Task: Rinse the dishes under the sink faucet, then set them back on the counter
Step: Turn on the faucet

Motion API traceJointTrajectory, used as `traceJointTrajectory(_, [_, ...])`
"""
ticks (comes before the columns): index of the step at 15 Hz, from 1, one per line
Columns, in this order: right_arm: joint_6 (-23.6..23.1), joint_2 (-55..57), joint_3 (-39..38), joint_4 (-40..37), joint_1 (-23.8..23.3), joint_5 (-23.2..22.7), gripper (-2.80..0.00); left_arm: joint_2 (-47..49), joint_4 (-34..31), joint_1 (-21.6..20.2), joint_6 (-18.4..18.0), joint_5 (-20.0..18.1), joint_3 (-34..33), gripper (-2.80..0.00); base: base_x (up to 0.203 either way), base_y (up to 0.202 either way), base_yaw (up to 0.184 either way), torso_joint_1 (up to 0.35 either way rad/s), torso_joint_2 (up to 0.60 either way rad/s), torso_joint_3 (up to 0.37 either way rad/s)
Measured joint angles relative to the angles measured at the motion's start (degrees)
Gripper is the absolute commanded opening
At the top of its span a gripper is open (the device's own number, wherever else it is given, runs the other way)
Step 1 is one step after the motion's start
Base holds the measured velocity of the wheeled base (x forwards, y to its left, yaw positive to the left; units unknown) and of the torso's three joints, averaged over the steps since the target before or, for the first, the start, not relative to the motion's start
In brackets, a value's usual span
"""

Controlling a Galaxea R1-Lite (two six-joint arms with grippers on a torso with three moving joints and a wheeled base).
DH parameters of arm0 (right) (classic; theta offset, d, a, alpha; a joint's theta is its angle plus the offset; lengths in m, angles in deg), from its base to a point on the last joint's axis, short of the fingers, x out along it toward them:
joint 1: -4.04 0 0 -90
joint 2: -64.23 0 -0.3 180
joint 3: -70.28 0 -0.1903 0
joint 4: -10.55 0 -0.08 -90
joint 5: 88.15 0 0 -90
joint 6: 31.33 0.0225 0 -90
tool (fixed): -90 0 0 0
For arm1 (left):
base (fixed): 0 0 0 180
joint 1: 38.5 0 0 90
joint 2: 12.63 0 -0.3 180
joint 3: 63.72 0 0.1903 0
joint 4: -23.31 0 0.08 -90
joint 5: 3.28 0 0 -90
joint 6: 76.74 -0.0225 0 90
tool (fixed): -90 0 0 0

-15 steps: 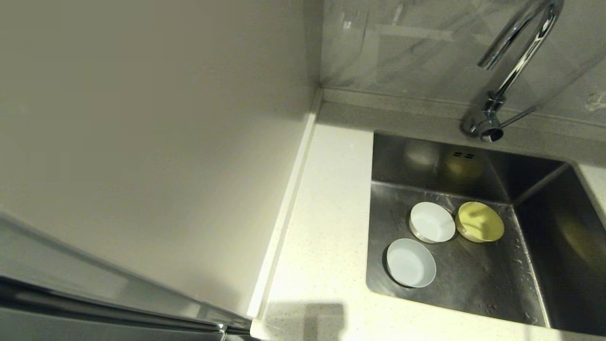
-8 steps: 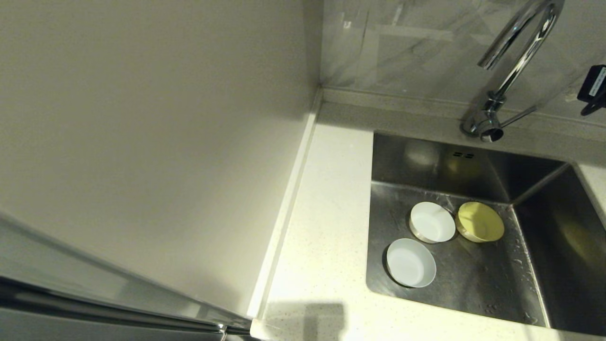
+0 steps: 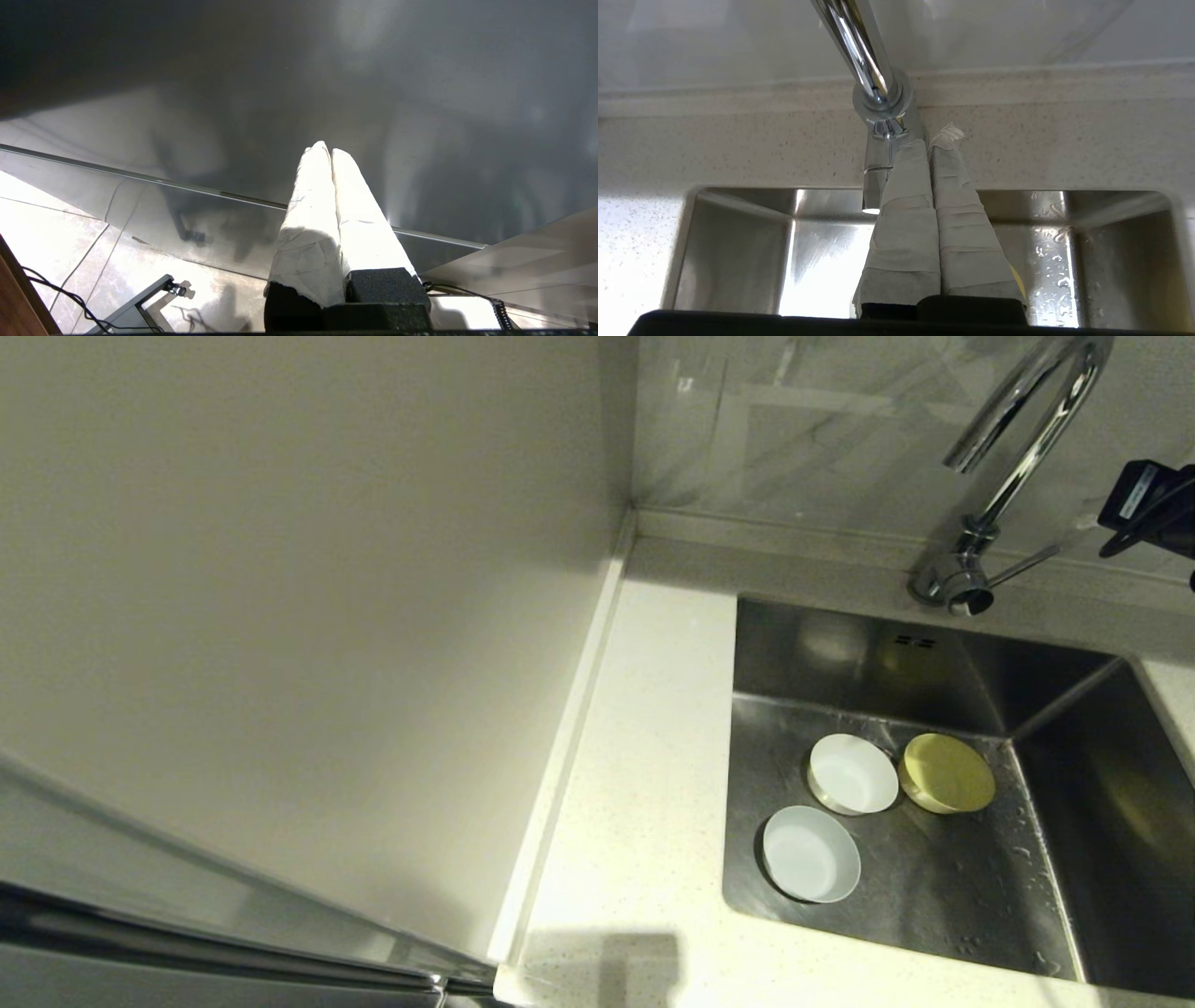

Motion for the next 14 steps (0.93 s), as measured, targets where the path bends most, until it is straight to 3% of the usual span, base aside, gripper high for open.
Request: traceJointTrajectory(14, [-2.35, 8.52, 7.91, 0.87, 1.58, -0.45, -2.8, 0.0, 0.02, 0.0, 0.0, -0.04, 0.0, -2.8, 0.0, 0.0, 0.0, 0.0, 0.0, 0.0])
